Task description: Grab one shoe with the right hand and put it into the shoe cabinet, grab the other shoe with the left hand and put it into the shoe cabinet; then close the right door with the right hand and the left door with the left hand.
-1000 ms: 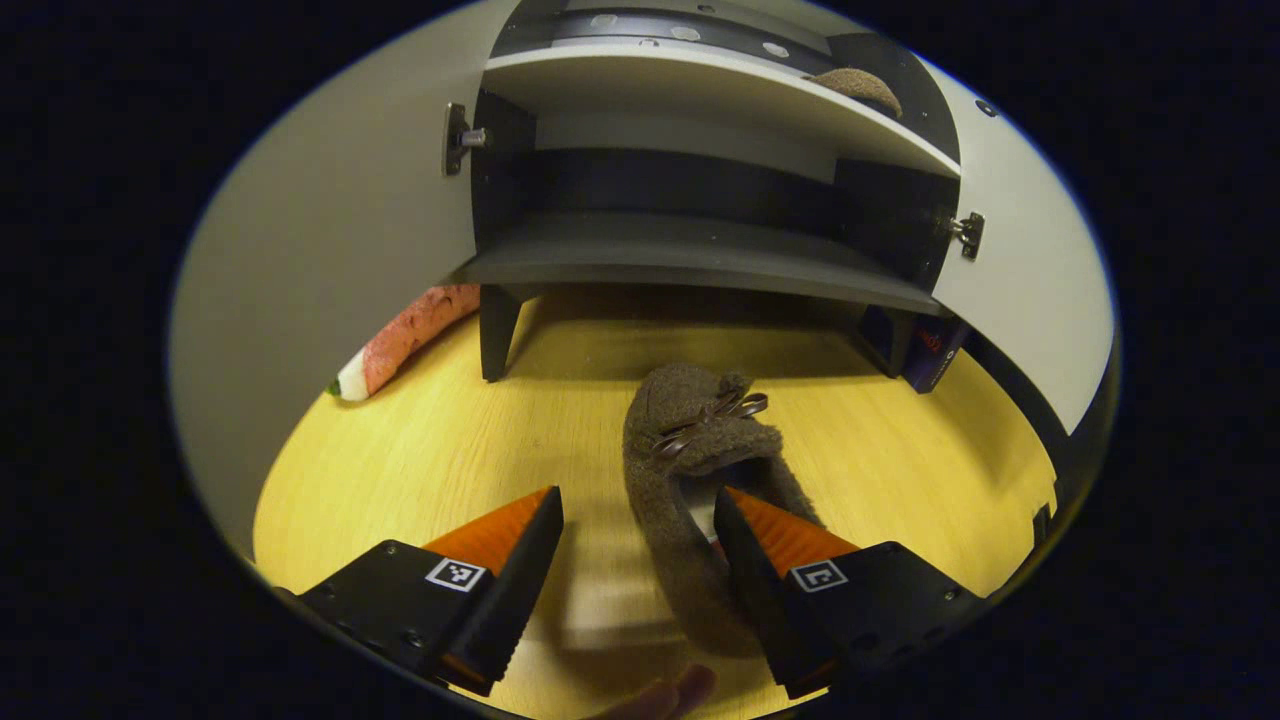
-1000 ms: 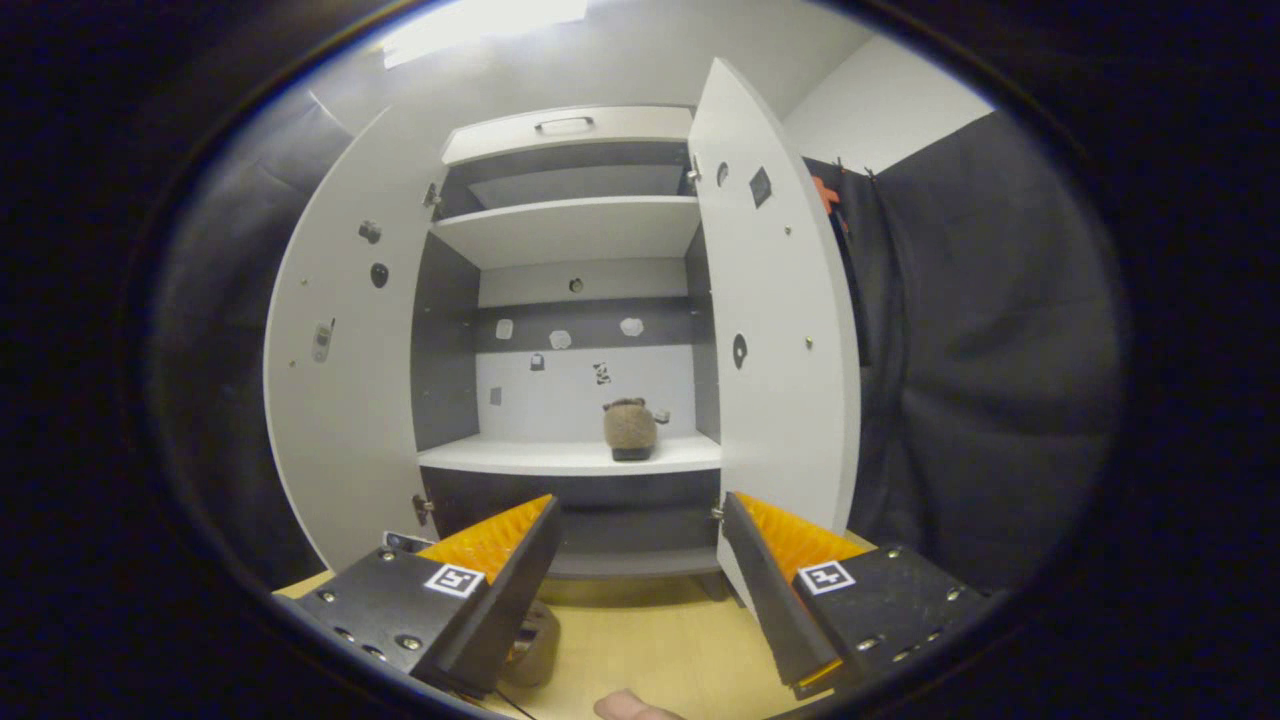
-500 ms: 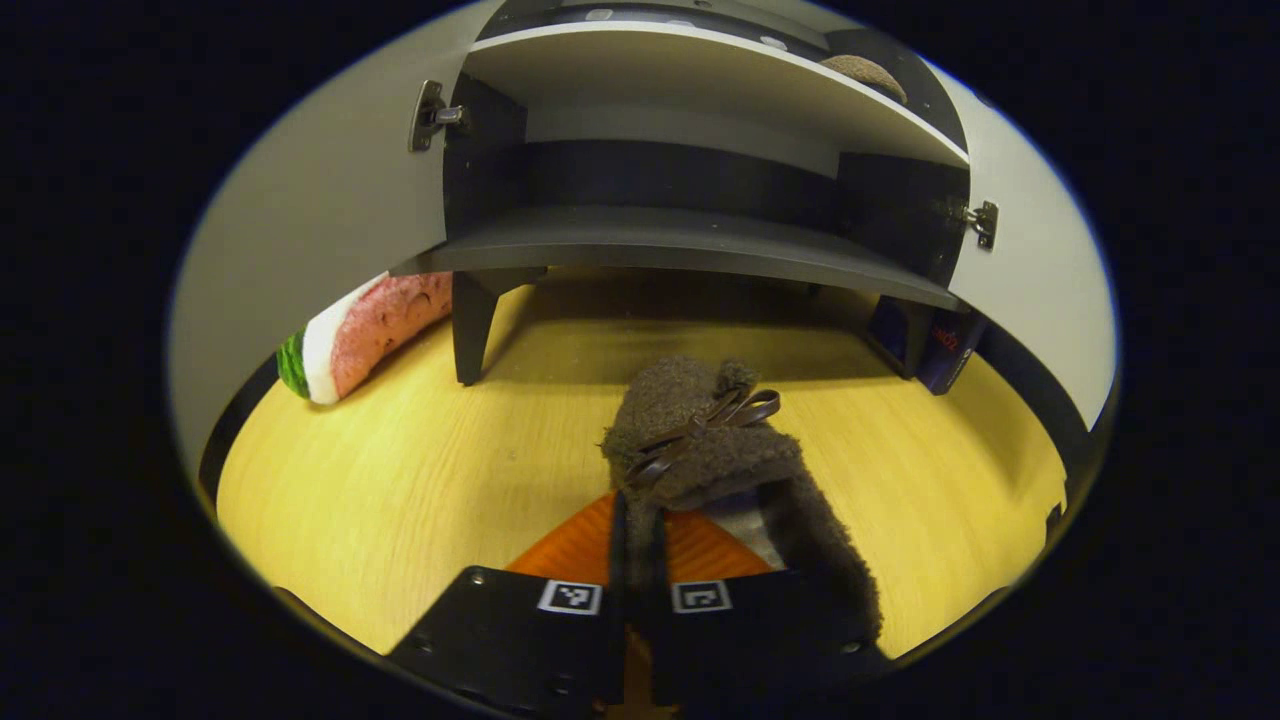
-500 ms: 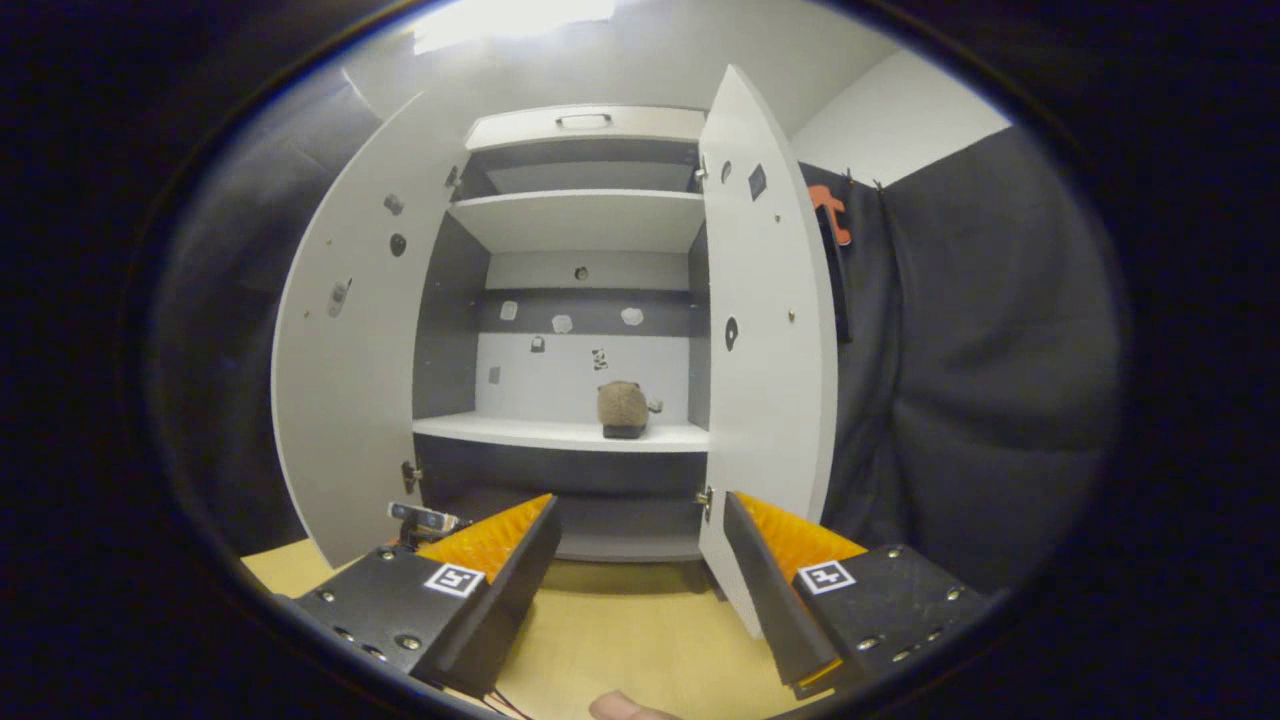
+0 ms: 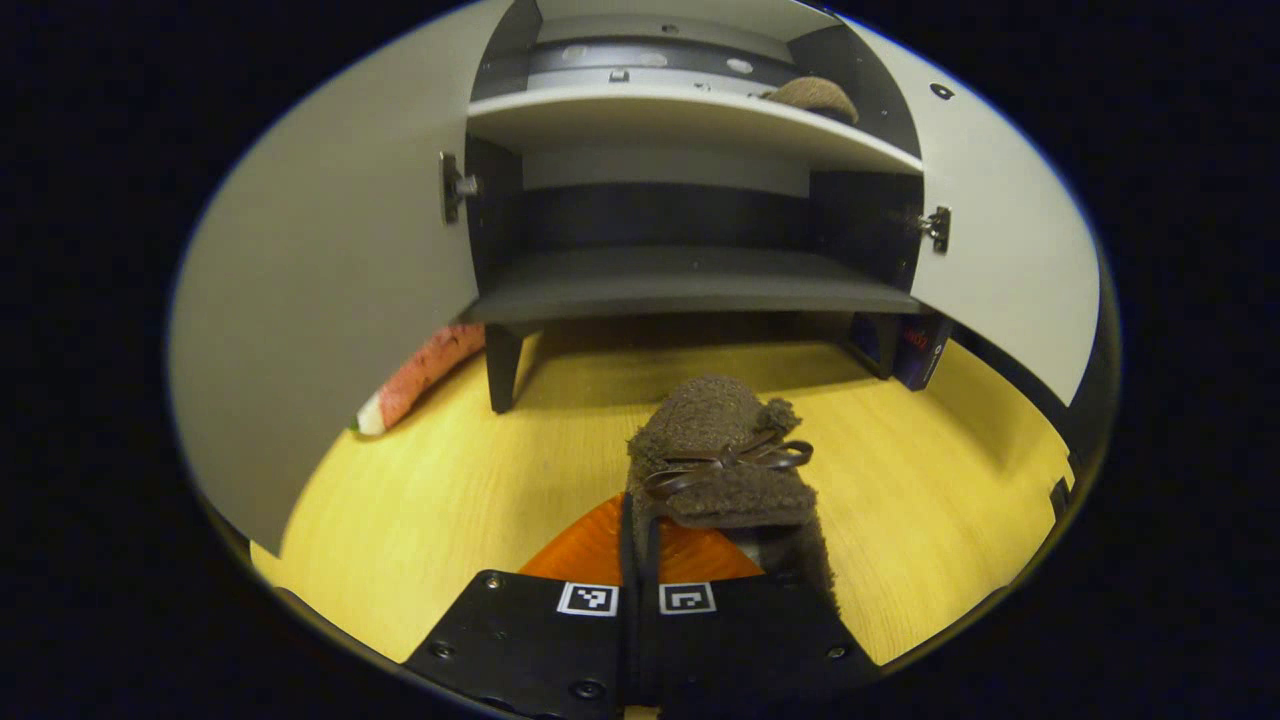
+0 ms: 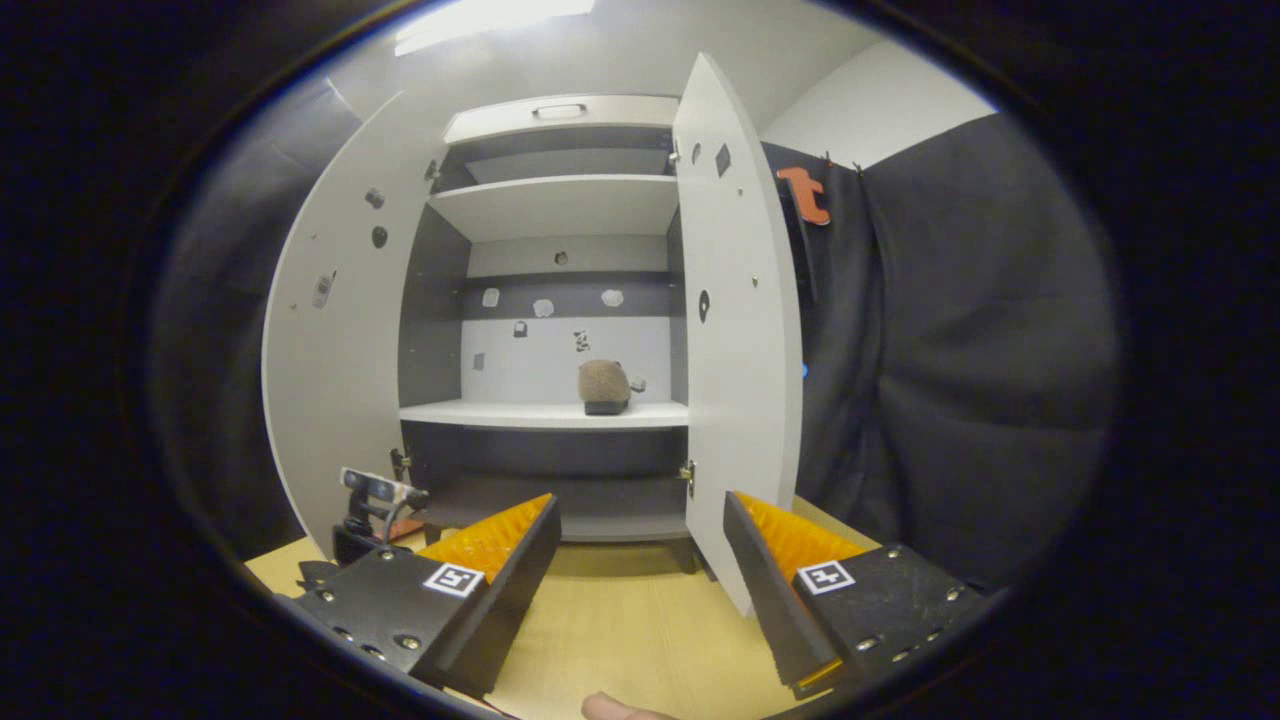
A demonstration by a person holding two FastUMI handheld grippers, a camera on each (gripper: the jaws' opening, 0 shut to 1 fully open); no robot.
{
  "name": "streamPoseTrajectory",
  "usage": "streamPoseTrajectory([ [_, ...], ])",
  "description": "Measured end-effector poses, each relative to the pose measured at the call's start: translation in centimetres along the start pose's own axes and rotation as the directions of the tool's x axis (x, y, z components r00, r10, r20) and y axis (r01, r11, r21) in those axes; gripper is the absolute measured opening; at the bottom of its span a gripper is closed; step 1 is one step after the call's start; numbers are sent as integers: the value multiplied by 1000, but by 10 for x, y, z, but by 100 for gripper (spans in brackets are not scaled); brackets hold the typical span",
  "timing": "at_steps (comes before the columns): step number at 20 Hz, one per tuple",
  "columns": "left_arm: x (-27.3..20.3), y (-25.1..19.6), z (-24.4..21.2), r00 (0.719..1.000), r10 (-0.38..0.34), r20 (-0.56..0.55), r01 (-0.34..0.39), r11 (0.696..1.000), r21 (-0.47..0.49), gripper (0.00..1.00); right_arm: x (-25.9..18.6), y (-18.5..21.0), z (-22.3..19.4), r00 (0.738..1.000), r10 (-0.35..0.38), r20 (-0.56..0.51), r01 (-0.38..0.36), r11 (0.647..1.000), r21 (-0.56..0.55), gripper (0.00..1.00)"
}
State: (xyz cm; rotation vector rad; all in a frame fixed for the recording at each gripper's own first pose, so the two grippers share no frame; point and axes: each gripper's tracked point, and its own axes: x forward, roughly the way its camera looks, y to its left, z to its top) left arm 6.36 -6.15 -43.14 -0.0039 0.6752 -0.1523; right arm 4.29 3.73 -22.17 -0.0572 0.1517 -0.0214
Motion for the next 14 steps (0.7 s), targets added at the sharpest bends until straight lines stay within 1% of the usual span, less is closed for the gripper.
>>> streamPoseTrajectory([
  [2,-22,3,22,998,27,53,-29,999,38,1,-2,3,-6,999,37,-31,-35,998,52,98],
  [4,-44,2,48,994,35,108,-40,998,44,1,-2,-5,-11,998,41,-50,-37,996,80,98],
  [7,-74,-6,85,984,-2,178,-1,1000,19,1,-4,-10,-11,997,53,-57,-47,994,97,98],
  [9,-90,-10,107,977,-24,211,21,1000,18,1,-5,-12,-10,997,56,-57,-50,993,104,99],
  [12,-111,-9,149,959,-25,283,20,1000,19,1,-8,-13,-6,997,60,-54,-55,994,89,99],
  [14,-122,-6,183,942,-11,336,14,1000,-7,0,-11,-12,-1,997,67,-44,-63,995,83,99],
])
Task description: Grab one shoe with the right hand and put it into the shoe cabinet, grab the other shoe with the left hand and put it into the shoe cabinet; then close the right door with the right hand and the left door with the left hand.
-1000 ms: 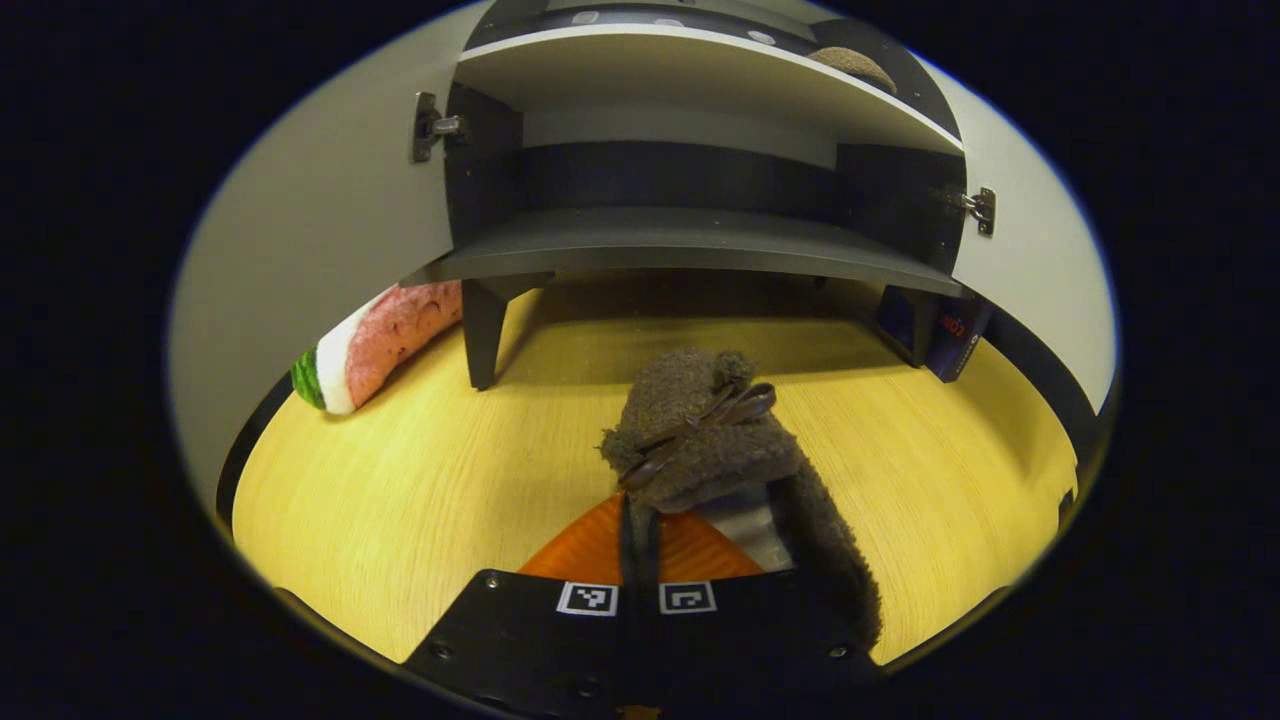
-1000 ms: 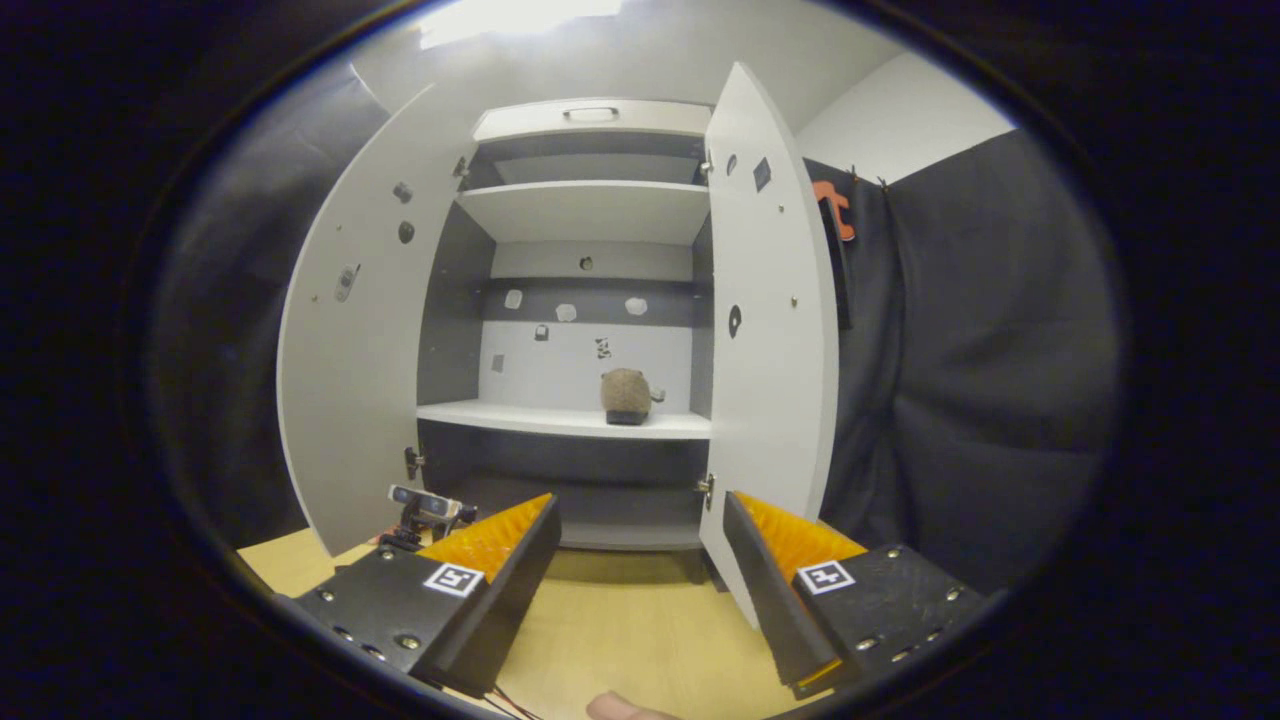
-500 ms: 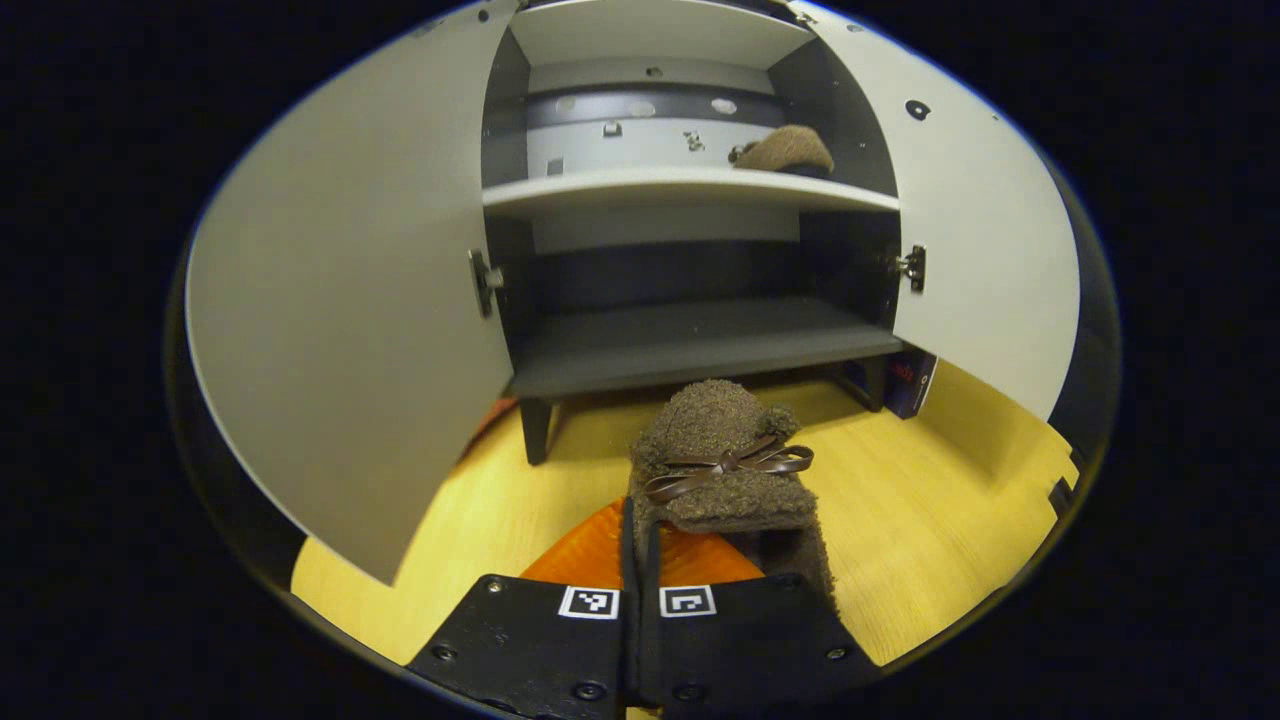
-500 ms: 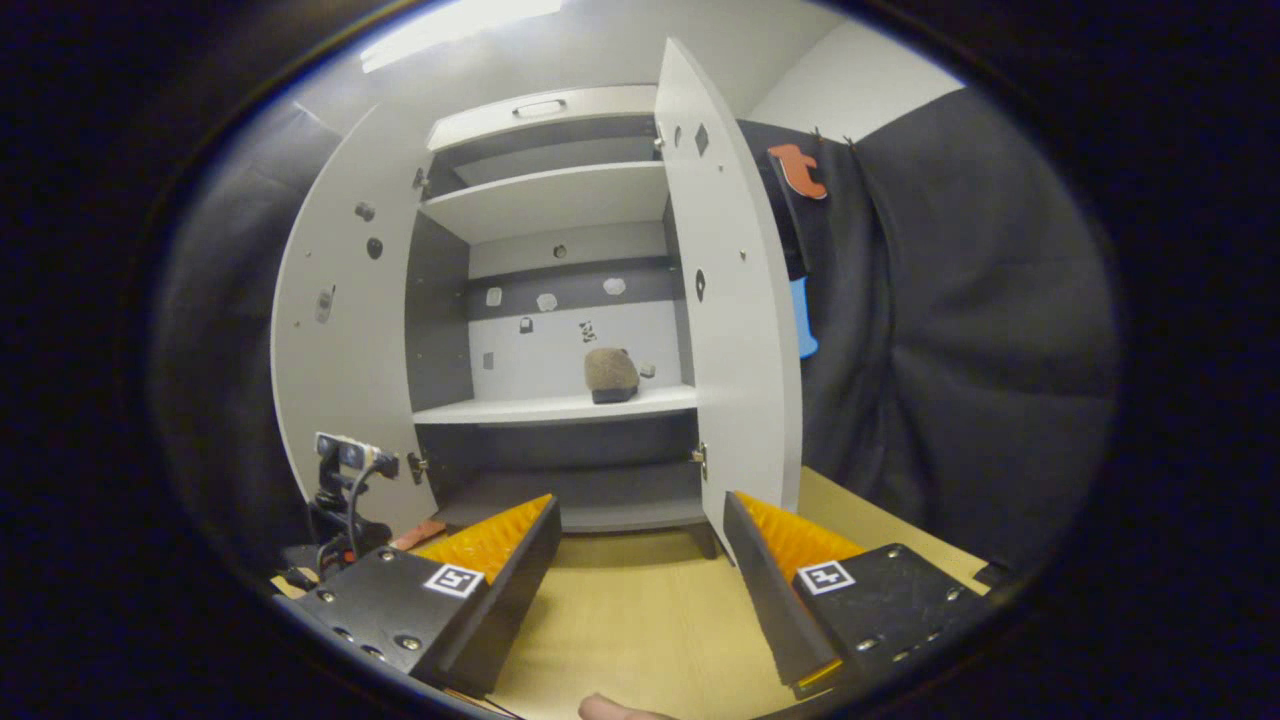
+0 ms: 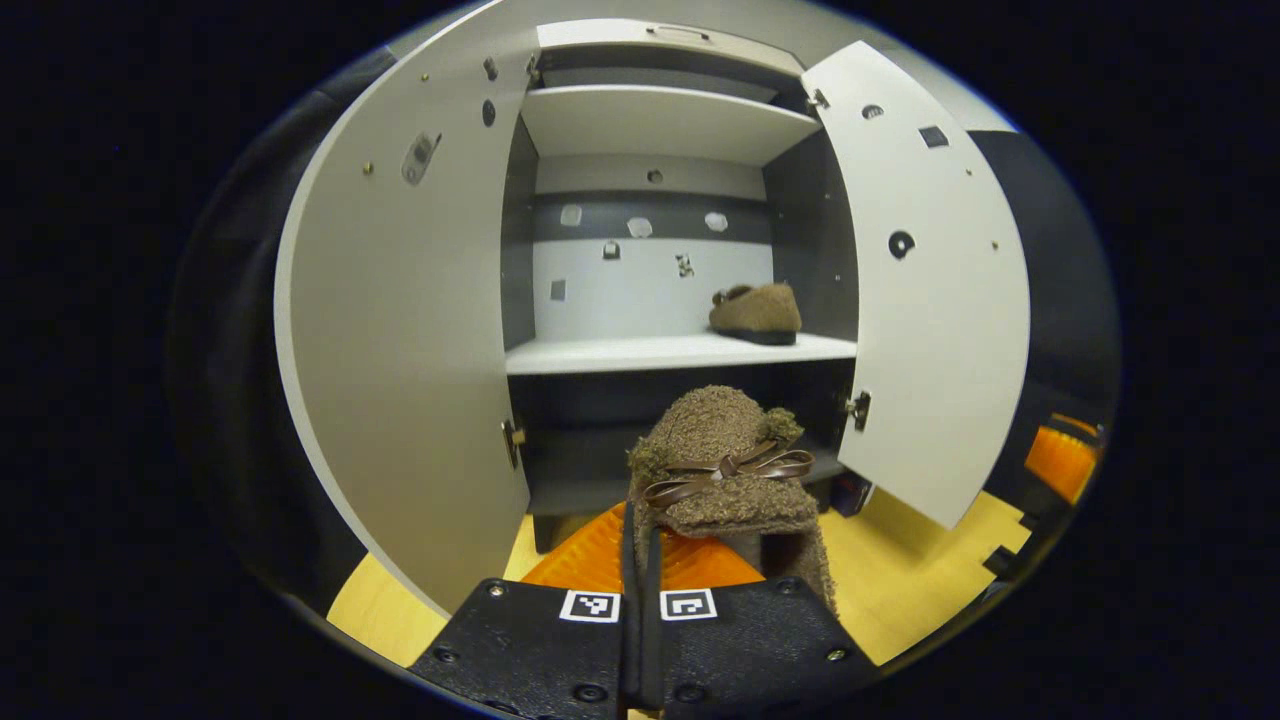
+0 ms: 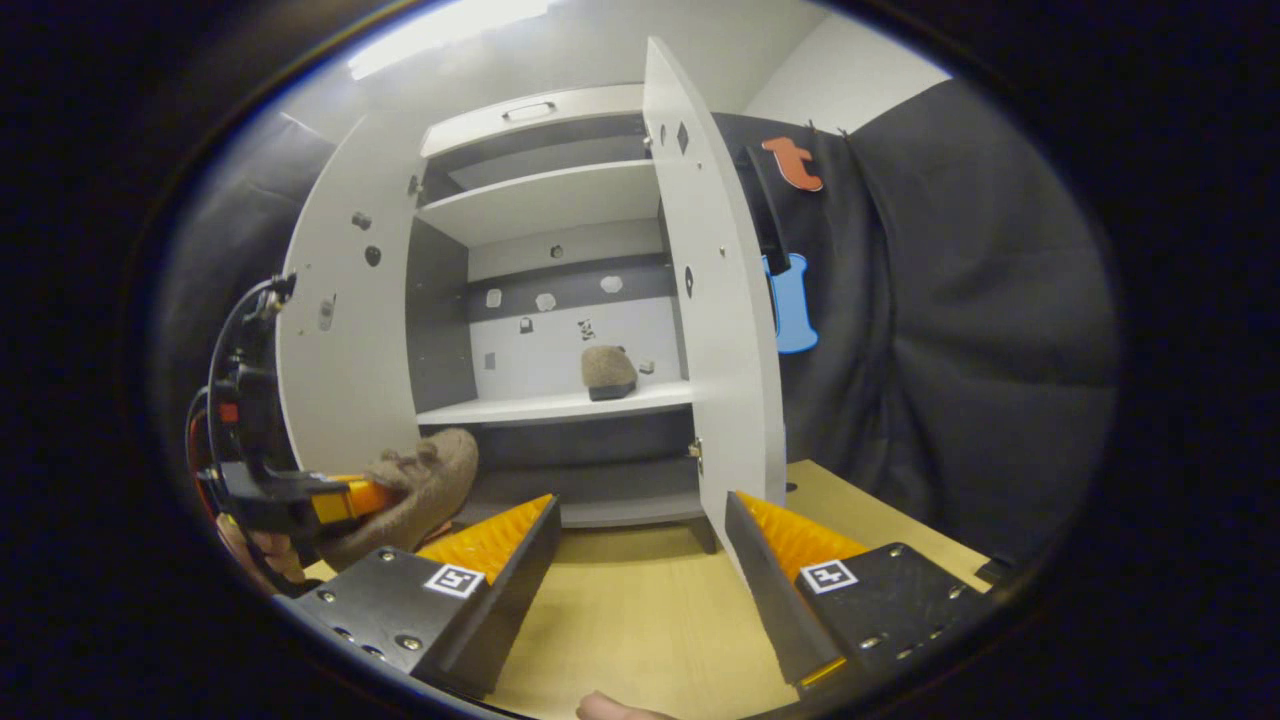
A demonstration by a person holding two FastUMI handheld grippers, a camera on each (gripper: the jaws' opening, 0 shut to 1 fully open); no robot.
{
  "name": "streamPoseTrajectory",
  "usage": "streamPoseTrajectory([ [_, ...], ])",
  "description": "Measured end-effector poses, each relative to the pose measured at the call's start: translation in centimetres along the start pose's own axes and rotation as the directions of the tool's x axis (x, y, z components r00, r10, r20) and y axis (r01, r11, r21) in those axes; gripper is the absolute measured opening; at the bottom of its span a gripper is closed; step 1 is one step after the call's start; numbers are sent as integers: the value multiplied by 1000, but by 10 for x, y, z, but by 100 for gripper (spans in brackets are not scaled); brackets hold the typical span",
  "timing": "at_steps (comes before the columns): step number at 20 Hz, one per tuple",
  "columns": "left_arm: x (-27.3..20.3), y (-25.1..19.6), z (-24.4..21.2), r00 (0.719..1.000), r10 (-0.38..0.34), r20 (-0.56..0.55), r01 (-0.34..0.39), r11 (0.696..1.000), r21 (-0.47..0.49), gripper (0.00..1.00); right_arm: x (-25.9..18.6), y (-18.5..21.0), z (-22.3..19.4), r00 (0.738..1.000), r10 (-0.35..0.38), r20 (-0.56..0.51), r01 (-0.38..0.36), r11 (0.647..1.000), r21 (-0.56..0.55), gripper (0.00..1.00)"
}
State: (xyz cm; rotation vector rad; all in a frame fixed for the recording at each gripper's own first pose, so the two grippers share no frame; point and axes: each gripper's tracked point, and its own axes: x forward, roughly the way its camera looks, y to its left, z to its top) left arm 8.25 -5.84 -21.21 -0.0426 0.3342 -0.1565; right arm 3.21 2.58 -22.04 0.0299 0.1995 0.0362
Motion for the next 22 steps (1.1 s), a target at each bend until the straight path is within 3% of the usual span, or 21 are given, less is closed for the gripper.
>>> streamPoseTrajectory([
  [6,26,-6,79,996,-26,82,31,998,-63,1,-15,4,32,998,22,66,-21,1000,-15,99],
  [12,100,-5,155,990,30,134,-18,996,-89,2,-30,7,44,992,63,112,-61,998,-21,99],
  [22,258,21,161,990,74,116,-47,973,-224,3,-12,12,57,978,115,174,-111,993,-36,99],
])
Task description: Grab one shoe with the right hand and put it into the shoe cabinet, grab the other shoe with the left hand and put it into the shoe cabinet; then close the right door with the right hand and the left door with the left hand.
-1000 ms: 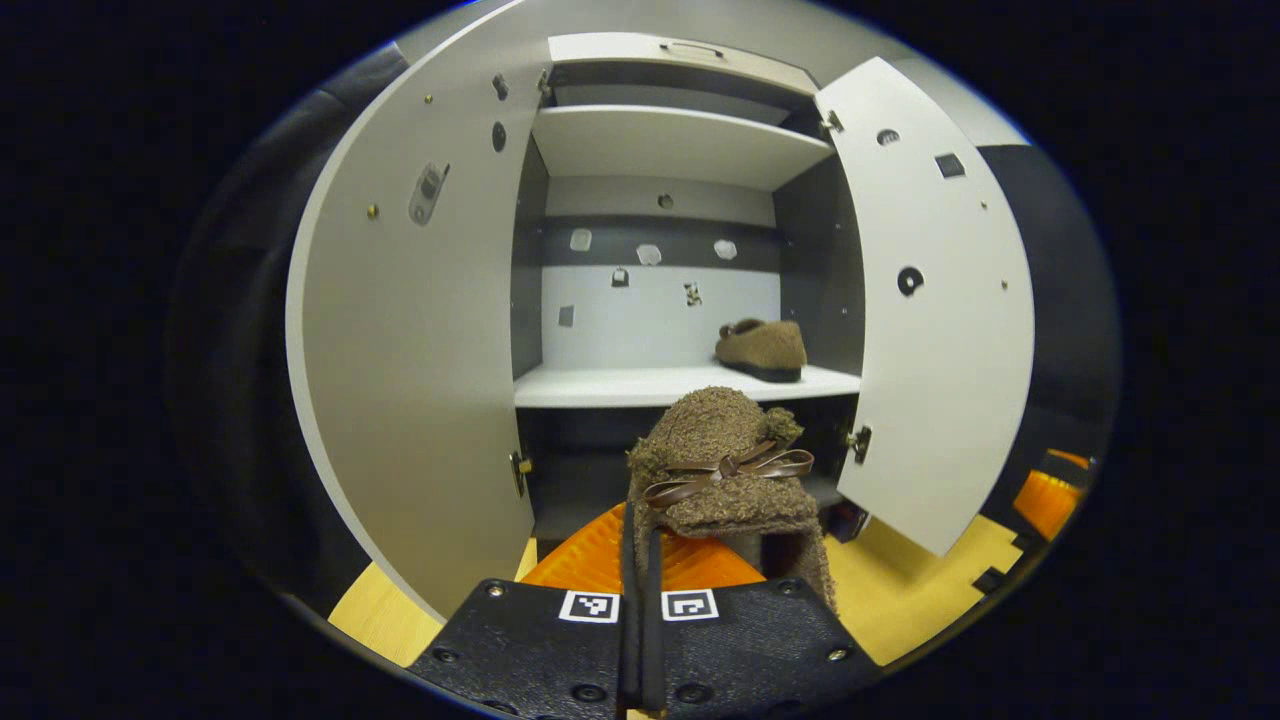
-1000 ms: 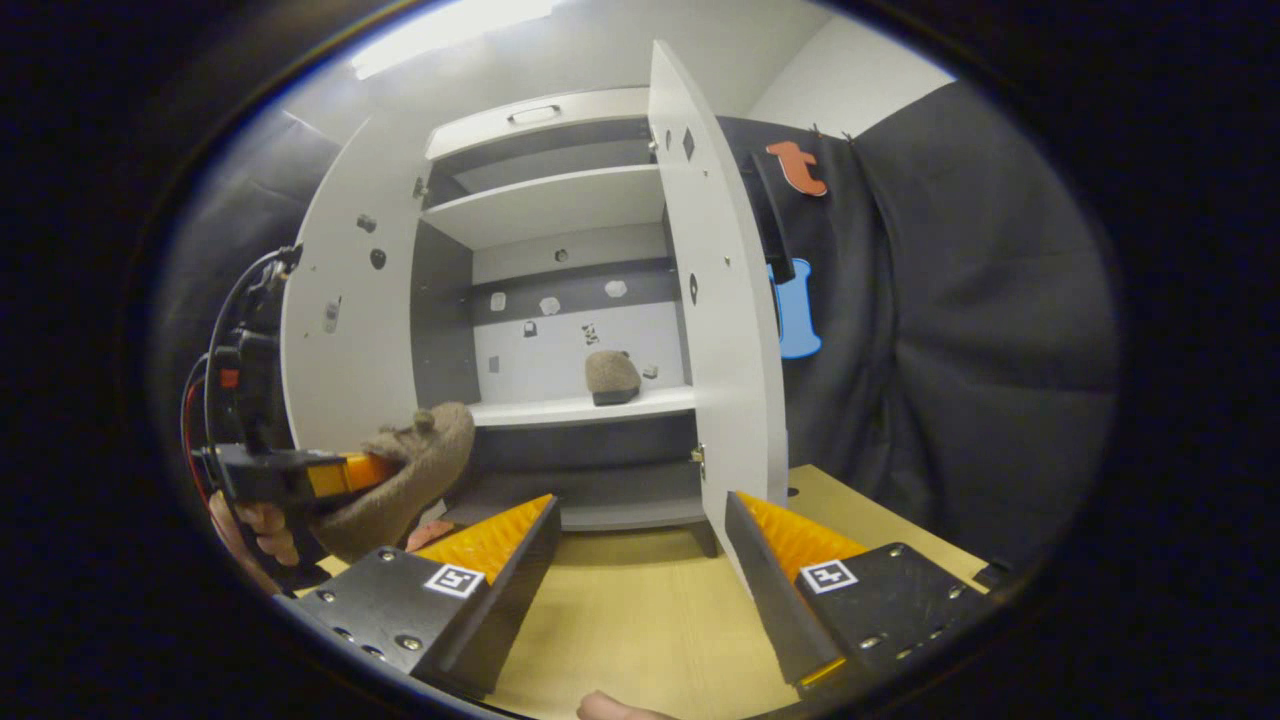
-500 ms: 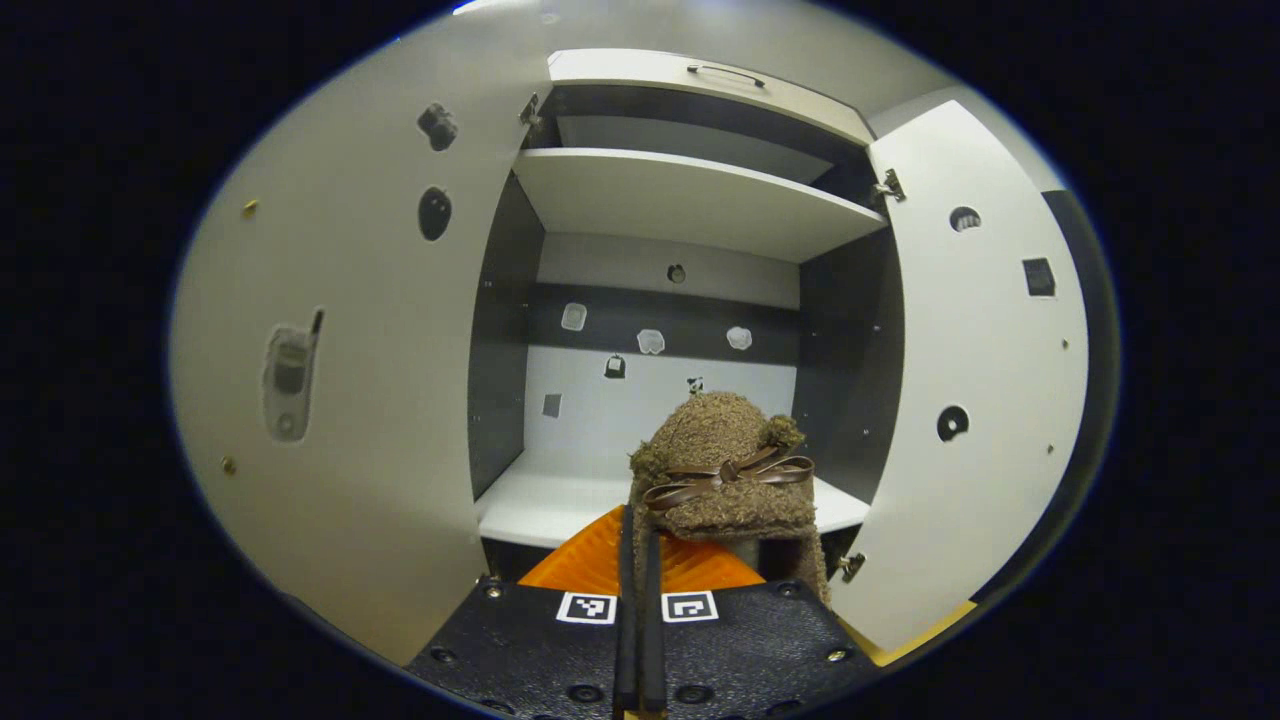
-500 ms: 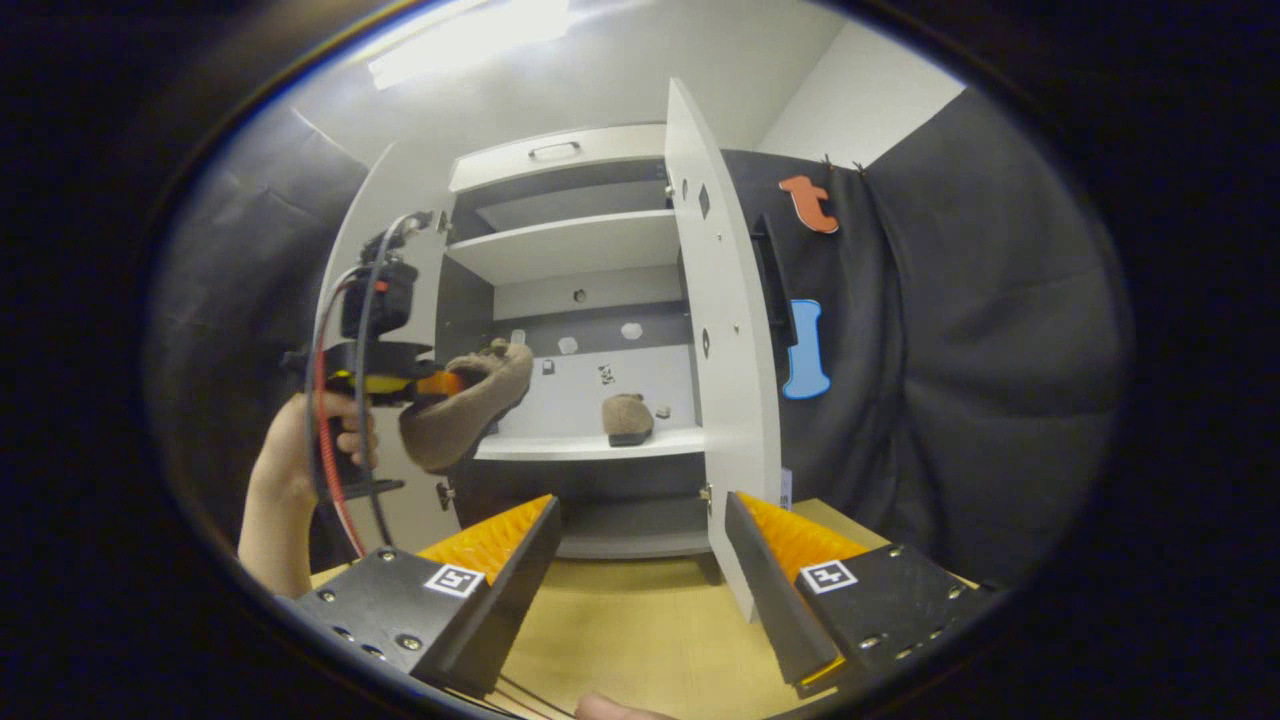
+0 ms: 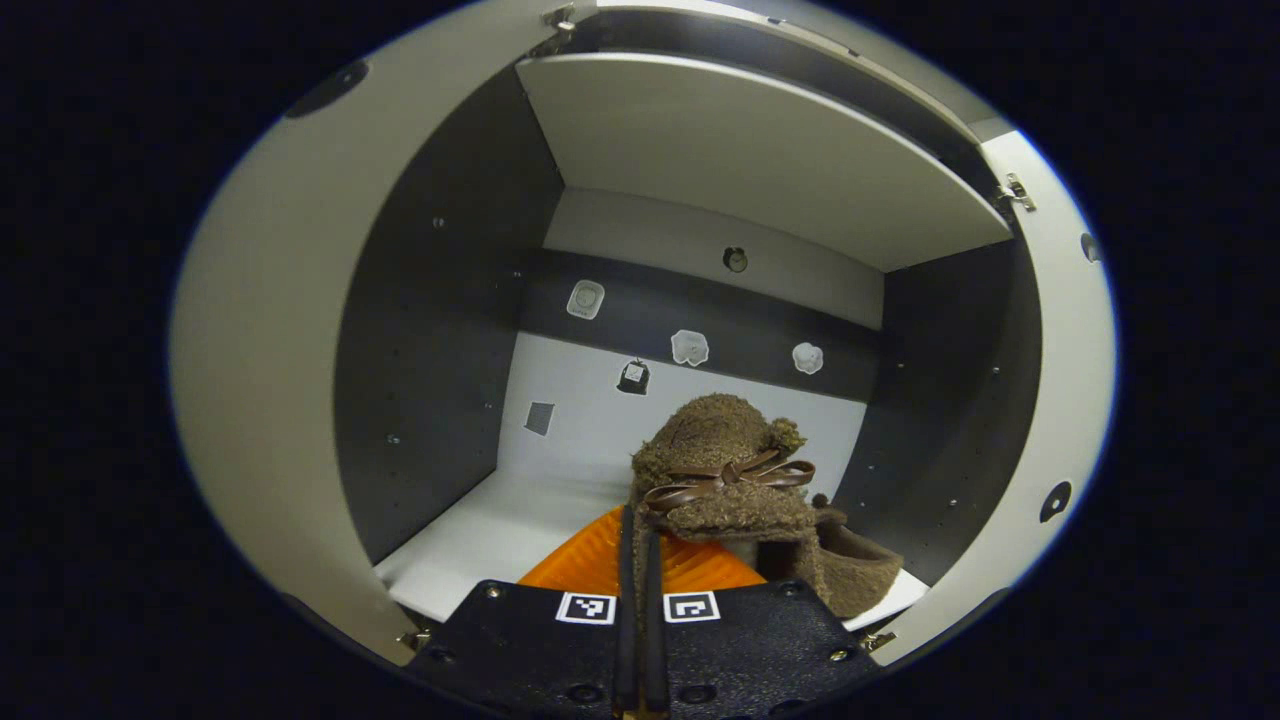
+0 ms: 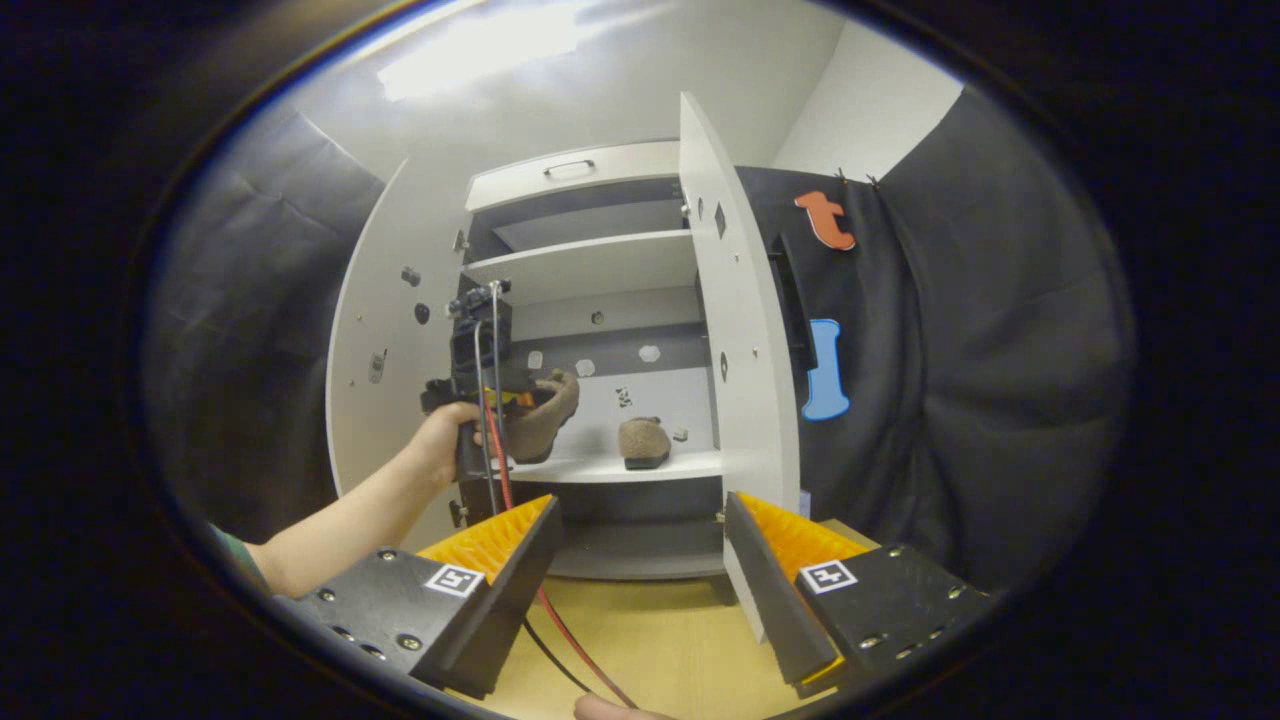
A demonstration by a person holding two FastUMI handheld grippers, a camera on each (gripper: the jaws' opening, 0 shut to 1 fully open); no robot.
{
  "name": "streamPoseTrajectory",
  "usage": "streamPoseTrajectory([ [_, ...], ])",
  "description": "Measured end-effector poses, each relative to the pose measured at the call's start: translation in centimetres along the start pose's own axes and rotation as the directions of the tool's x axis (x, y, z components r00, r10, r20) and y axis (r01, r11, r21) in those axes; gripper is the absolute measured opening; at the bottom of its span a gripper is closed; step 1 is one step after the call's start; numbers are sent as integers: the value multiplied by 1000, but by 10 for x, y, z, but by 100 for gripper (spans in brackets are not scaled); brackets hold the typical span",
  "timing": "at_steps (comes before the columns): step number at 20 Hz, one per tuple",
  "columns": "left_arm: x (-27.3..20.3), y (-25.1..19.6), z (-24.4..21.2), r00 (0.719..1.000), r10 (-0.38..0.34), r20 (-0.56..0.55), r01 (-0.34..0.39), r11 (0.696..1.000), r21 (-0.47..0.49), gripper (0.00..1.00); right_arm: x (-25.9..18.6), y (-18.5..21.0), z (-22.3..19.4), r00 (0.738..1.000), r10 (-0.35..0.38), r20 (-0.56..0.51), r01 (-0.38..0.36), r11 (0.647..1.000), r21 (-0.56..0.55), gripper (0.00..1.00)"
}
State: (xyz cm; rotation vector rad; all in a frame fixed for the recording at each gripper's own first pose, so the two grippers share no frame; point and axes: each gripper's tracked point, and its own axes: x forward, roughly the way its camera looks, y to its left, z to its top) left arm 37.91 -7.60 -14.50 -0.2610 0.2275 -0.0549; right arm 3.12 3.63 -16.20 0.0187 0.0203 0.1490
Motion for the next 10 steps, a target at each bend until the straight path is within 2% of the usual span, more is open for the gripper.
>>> streamPoseTrajectory([
  [4,38,11,-20,1000,-5,-11,5,1000,8,4,14,-2,-7,1000,15,2,-15,999,45,99],
  [6,49,26,-30,1000,27,-6,-27,1000,12,4,17,-1,-8,999,34,15,-35,995,89,99],
  [8,52,14,-29,1000,-27,2,27,999,-18,3,21,0,-15,999,52,8,-53,993,110,99],
  [10,54,7,-33,999,-40,-20,40,999,33,5,24,-2,-17,999,49,3,-49,992,114,99],
])
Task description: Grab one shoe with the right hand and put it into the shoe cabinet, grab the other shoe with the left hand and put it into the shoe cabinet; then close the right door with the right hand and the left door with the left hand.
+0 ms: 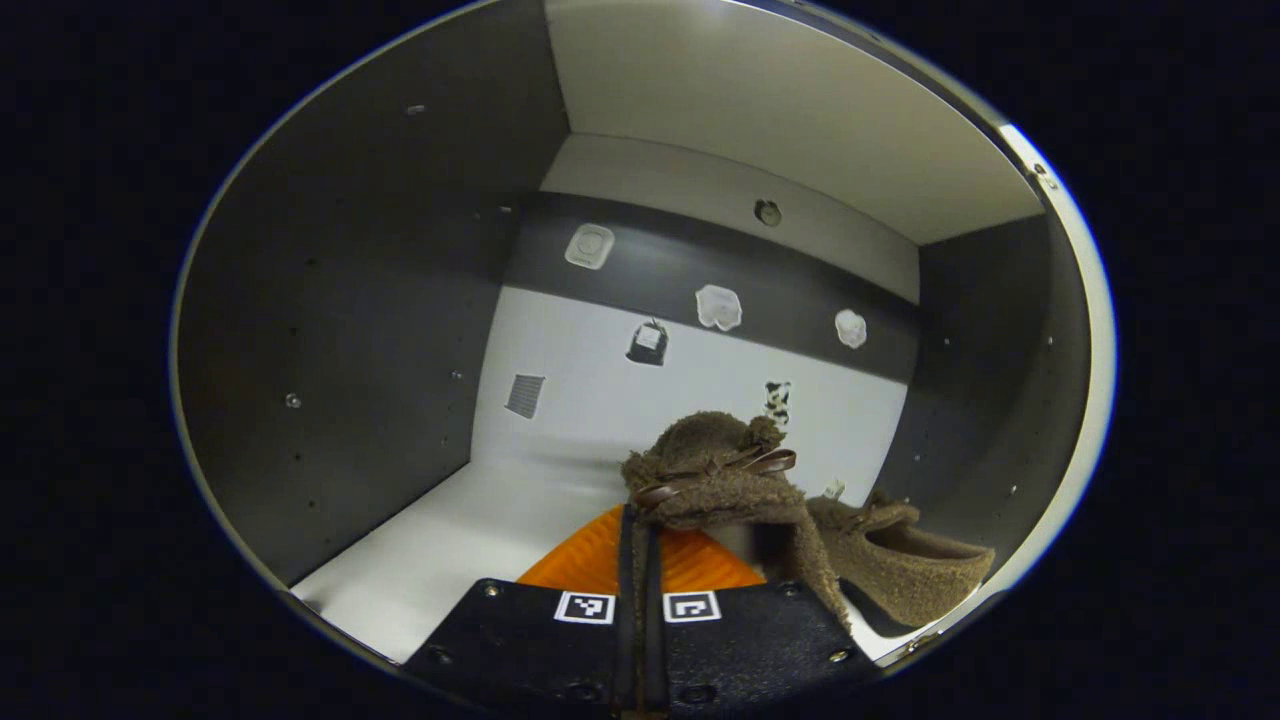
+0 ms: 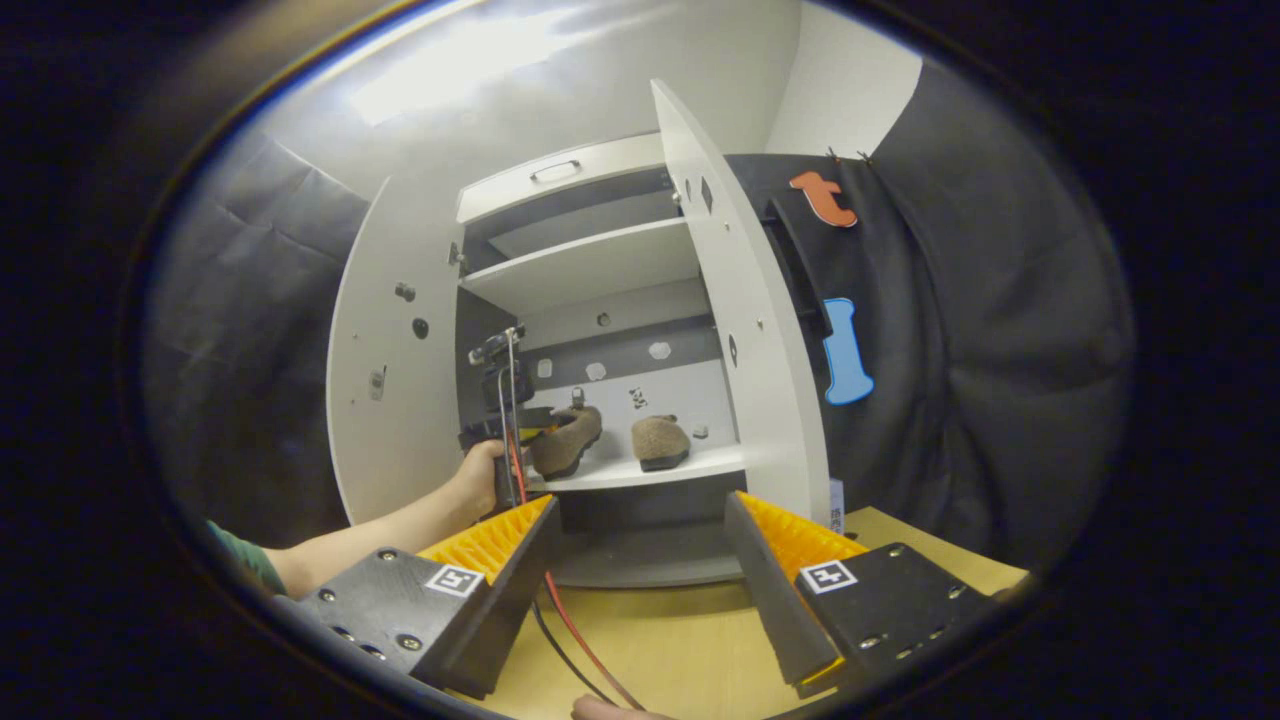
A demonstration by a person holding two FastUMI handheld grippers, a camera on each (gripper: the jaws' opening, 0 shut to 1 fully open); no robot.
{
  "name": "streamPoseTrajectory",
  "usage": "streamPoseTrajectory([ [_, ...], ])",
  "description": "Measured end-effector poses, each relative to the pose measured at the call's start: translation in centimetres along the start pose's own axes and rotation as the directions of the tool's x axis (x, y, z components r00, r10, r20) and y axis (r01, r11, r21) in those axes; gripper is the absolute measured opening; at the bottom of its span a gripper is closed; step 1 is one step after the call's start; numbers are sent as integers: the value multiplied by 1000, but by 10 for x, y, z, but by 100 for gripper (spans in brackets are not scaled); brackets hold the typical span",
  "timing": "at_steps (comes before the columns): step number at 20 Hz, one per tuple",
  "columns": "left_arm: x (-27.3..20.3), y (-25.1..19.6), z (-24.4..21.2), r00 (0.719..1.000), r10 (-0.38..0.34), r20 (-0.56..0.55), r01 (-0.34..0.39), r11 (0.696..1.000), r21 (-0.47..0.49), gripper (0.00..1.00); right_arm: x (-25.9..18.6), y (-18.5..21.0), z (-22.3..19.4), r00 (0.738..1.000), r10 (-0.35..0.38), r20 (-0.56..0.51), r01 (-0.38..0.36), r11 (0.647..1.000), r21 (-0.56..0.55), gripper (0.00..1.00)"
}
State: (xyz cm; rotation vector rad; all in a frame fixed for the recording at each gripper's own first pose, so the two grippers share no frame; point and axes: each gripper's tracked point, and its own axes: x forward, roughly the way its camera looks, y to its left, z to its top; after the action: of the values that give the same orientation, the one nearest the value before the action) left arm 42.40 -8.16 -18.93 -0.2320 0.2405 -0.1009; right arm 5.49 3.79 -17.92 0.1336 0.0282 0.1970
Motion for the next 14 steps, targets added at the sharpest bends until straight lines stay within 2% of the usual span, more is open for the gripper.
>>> streamPoseTrajectory([
  [2,3,-6,1,1000,-2,8,1,997,72,6,0,-5,-3,1000,-15,-7,15,1000,4,97],
  [3,4,-7,3,1000,5,10,-6,996,88,15,-1,-8,-4,1000,-24,-8,24,1000,2,99],
  [4,6,-6,1,1000,13,-1,-13,995,96,13,-4,-11,-3,999,-36,-1,36,999,7,98],
  [5,6,-5,1,1000,19,-11,-17,995,103,30,-7,-13,-1,999,-39,5,38,999,13,99],
  [6,8,-1,0,999,30,-26,-27,993,118,41,-10,-13,0,999,-34,5,34,999,18,98],
  [7,7,-4,-1,999,9,-36,-5,992,127,52,-13,-11,-1,1000,-26,2,26,999,24,99],
  [9,2,-9,8,1000,-13,-16,15,992,127,54,-20,-16,1,1000,-29,-4,30,999,33,99],
  [10,0,-9,9,1000,-12,-25,15,990,138,58,-24,-20,2,999,-40,-7,40,999,33,99],
  [13,-5,-3,8,998,30,-50,-20,982,188,84,-43,-24,9,998,-57,1,57,997,49,99],
  [14,-7,-6,7,998,24,-61,-13,983,181,88,-48,-25,12,998,-68,6,67,997,49,99],
])
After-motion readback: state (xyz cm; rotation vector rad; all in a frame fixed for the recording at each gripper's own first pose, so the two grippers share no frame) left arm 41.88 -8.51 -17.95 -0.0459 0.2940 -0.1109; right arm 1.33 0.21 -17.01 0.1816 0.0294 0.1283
